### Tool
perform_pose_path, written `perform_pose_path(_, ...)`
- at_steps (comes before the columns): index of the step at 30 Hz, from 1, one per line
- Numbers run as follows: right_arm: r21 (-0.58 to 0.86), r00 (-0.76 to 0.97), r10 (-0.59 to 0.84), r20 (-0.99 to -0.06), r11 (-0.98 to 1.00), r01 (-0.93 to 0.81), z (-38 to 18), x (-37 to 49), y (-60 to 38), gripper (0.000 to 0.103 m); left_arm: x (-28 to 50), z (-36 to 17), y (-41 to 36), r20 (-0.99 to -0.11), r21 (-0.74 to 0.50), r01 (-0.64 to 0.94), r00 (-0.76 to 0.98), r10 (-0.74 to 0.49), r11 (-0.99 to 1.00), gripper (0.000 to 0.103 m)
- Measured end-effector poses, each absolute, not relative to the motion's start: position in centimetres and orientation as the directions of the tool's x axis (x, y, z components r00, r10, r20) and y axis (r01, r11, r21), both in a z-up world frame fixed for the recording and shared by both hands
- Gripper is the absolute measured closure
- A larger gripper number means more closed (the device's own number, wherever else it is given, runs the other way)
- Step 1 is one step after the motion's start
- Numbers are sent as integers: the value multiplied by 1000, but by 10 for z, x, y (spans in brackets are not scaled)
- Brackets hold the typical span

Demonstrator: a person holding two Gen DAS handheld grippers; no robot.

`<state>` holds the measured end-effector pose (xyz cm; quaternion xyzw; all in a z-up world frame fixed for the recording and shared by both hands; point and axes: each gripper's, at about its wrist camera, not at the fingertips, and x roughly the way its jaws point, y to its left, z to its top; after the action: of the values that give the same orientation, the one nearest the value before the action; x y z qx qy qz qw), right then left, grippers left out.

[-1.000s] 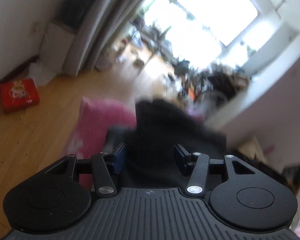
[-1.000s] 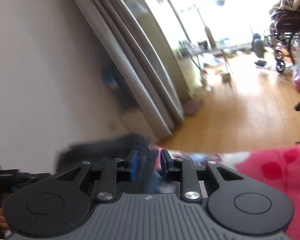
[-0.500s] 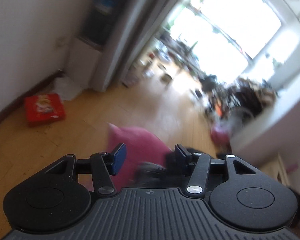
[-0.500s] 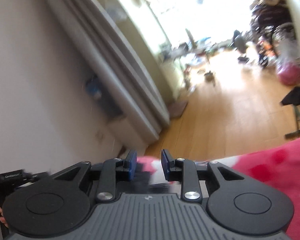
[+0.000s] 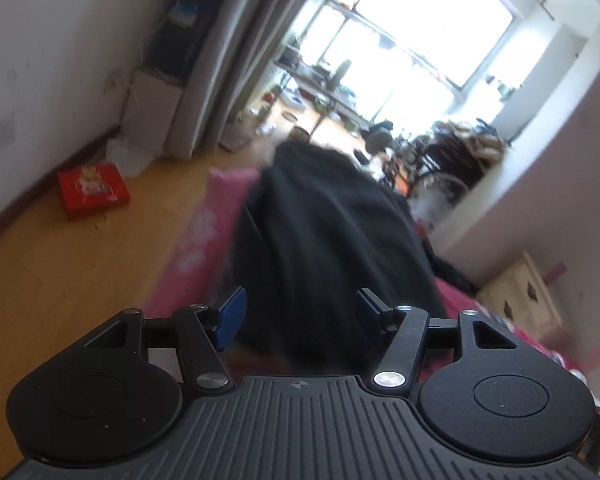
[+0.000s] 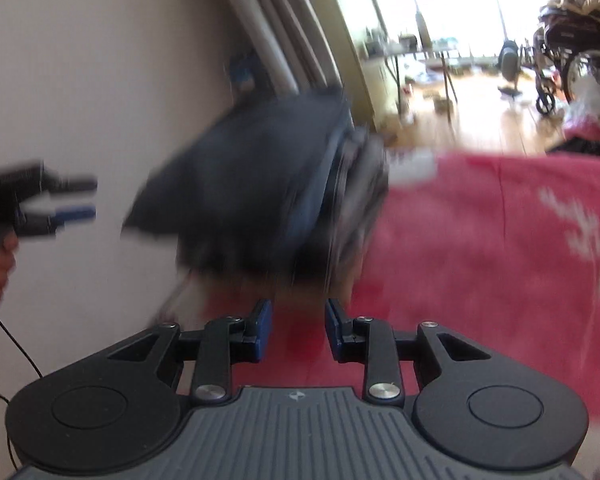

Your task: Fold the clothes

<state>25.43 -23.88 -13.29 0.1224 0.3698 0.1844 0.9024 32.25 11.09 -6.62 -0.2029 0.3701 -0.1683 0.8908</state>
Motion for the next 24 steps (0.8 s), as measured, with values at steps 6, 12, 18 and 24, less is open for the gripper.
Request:
perform_pose_path(6, 319, 605, 357, -711, 932, -174, -105, 189, -232, 70, 244, -55, 76, -644, -362, 184, 659, -388, 914, 33)
perform_pose_path(12, 162, 646, 220, -731, 975, -149, -52, 145, -223, 50, 171, -33, 72, -602, -349, 141, 723, -337, 927, 3)
perform_pose_path(18, 122, 708, 193, -679, 981, -150, -3, 93, -189, 30, 109, -1, 68, -584, -218, 96, 785, -209, 971, 0)
perform_pose_path(24, 93, 750, 153, -643, 988, -122, 34, 43, -156, 0, 68, 19, 75, -631, -252, 6, 758, -169, 968, 0)
